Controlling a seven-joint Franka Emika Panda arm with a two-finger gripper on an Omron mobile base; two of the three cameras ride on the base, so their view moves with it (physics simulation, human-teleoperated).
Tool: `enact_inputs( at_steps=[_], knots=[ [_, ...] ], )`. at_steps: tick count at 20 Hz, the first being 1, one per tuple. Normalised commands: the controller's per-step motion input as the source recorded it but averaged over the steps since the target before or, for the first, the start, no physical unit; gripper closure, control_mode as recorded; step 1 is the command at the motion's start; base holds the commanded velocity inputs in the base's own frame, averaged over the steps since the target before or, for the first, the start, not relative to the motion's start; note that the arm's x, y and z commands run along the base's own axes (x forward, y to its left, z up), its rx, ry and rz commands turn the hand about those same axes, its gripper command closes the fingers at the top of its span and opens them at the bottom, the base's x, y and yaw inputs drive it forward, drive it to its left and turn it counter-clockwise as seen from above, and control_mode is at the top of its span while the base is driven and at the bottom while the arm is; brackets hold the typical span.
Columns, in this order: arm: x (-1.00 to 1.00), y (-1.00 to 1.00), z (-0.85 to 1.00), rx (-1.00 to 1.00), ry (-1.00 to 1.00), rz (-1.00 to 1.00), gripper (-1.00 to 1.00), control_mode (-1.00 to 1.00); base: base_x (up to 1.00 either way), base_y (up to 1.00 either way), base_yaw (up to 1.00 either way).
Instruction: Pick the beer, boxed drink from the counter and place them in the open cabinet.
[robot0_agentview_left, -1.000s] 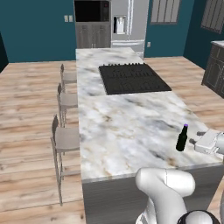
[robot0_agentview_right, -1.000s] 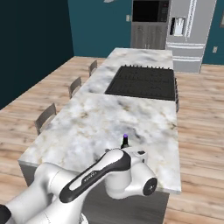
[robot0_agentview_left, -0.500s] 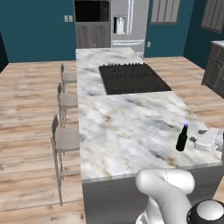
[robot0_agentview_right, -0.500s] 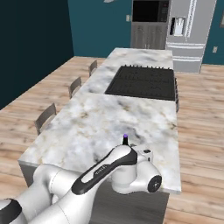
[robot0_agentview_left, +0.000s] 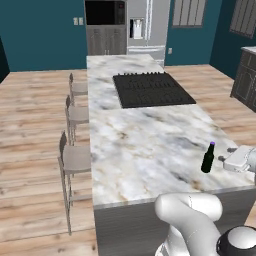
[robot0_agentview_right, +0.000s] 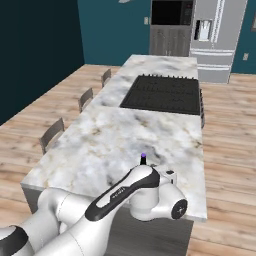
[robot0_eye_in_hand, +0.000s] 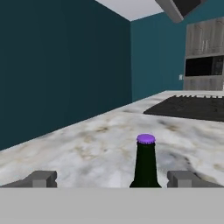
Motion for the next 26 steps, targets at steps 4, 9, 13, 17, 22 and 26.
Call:
enact_inputs(
  at_steps=[4, 9, 13, 17, 22, 26],
  knots=[
    [0.00, 0.00, 0.00, 0.00, 0.00, 0.00, -1.00, -1.00, 0.00, 0.00, 0.00],
    [0.02, 0.05, 0.00, 0.00, 0.00, 0.00, -1.00, -1.00, 0.00, 0.00, 0.00],
    [0.08, 0.13, 0.00, 0.00, 0.00, 0.00, -1.00, -1.00, 0.00, 0.00, 0.00],
    [0.09, 0.17, 0.00, 0.00, 0.00, 0.00, -1.00, -1.00, 0.00, 0.00, 0.00],
    [0.15, 0.02, 0.00, 0.00, 0.00, 0.00, -1.00, -1.00, 0.00, 0.00, 0.00],
    [0.16, 0.00, -0.03, 0.00, 0.00, 0.00, -1.00, -1.00, 0.00, 0.00, 0.00]
  ],
)
